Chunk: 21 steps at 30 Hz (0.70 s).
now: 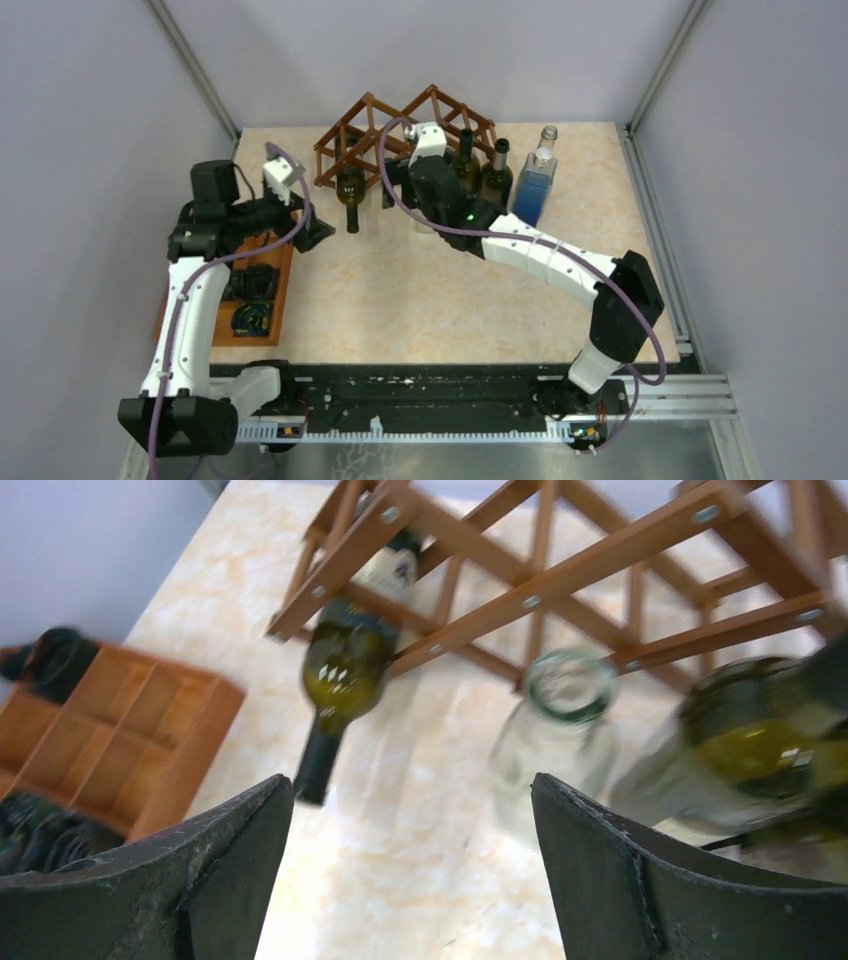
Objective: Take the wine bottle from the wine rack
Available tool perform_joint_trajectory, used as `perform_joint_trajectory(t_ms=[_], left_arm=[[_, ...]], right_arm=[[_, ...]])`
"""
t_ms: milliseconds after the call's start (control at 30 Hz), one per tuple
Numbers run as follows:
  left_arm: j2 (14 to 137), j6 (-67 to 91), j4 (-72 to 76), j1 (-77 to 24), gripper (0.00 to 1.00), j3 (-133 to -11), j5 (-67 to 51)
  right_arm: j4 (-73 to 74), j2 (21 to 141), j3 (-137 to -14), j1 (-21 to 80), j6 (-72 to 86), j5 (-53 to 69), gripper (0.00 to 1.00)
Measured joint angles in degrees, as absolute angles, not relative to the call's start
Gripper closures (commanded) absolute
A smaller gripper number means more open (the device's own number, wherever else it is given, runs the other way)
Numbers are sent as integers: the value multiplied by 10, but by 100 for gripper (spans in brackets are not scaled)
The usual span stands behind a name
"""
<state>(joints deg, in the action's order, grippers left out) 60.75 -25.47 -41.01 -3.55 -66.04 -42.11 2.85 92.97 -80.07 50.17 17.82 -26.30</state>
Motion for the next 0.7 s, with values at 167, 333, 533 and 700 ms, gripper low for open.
perform_joint_trajectory(t_ms=[167, 333, 533, 700], left_arm=[[630, -259, -407, 75, 1, -668, -444], [639, -271, -392, 112, 1, -650, -445], [644, -284, -380, 122, 1, -604, -429], [645, -289, -370, 135, 1, -594, -421]], right_arm=[[74, 940, -825, 539, 204, -220, 18], [111, 1023, -919, 553, 227, -139, 20], [164, 1171, -1030, 552, 238, -72, 27], [207, 1282, -1115, 543, 245, -48, 31]])
